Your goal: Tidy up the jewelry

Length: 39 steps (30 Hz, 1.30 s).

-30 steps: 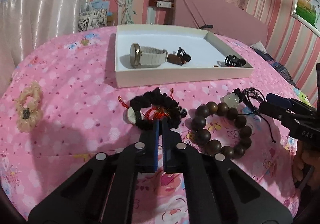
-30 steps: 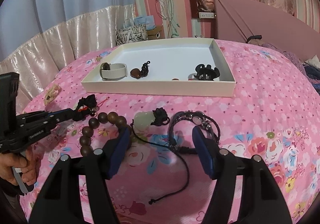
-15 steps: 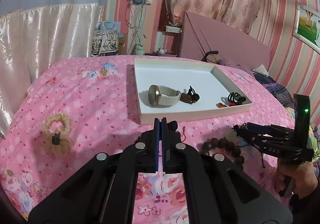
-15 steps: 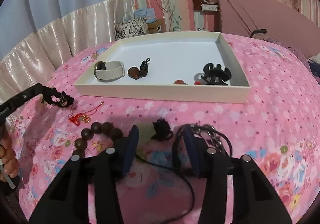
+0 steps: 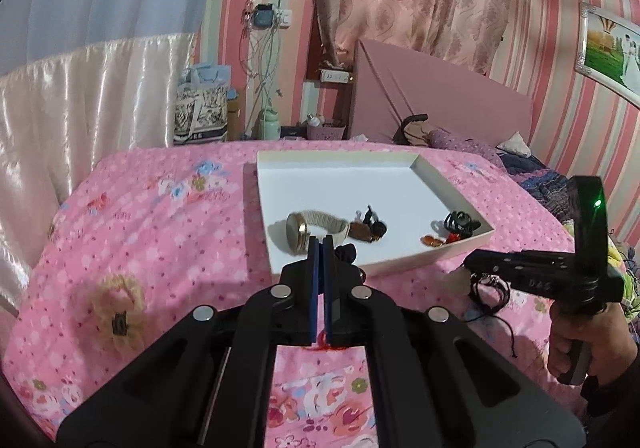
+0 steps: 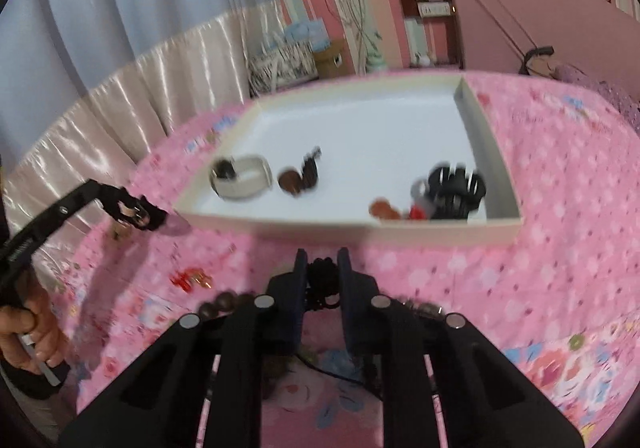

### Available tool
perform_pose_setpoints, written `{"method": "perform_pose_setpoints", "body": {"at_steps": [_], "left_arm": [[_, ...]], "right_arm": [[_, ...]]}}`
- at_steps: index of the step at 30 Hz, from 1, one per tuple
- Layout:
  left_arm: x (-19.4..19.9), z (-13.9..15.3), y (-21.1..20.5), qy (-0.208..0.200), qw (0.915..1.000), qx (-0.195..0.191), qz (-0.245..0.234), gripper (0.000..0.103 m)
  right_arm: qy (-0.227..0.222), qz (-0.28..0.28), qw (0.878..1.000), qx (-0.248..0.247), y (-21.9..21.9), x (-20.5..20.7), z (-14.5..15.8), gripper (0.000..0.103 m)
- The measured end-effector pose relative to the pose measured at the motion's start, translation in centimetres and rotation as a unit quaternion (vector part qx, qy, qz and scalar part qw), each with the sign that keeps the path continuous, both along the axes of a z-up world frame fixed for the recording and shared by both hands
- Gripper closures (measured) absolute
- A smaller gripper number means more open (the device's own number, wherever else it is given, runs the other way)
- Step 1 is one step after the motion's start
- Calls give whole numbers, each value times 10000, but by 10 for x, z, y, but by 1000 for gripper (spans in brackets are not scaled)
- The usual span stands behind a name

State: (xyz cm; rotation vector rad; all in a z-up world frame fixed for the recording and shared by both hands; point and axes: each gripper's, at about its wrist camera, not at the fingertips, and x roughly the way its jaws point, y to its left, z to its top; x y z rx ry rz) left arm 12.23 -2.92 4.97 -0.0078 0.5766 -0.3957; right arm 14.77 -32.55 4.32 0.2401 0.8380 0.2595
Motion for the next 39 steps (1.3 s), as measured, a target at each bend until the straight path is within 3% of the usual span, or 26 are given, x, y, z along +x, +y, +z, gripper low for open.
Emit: {"method": "perform_pose_setpoints", "body": {"at_steps": [11, 18, 24, 28, 39], "left_arm": [[32, 35, -43, -253, 9989, -17, -382, 103], [72, -16, -79, 340, 9982, 140, -468, 103], [84, -59, -91, 470, 9977, 314, -366, 103], [86, -69, -96, 388, 9973, 523, -342, 103], [92, -85, -101, 465, 9958, 772, -189, 103]], "right_arm": [[-423, -152, 9986, 261, -23, 35, 35, 88], [-253, -310, 9986, 353, -27, 68, 13, 88], [-145, -311, 9991, 255, -20, 76, -20, 88], [31, -330, 9994, 34, -17, 78, -38, 88], [-92, -386, 9981, -478, -10, 79, -40, 88]]}}
